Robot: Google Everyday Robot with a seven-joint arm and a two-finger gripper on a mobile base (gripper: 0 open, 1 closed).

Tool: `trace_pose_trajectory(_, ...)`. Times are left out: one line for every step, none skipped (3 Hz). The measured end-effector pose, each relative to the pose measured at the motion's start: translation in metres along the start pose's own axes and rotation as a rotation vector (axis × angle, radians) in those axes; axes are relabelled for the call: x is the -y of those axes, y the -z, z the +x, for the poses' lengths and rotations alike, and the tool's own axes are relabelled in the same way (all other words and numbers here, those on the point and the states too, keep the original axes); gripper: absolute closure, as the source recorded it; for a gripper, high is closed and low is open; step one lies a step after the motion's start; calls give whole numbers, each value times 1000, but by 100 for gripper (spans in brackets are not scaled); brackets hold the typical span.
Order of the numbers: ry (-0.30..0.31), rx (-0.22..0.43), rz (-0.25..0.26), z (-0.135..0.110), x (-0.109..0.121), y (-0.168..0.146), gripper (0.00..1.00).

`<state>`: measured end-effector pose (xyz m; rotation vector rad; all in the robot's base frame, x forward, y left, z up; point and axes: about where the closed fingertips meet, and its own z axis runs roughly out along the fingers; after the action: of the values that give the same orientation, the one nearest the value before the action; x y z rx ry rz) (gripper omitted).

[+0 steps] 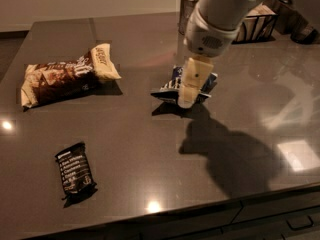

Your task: Pick brown chip bag

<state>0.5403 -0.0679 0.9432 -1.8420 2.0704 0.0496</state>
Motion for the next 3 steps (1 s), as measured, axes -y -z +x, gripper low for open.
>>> trace_pose_trajectory(2,31,-17,-36,17,-29,0)
trace_pose_trajectory(2,64,-44,-74,28,-60,0)
trace_pose_trajectory(10,107,-76,-118,30,-84,0)
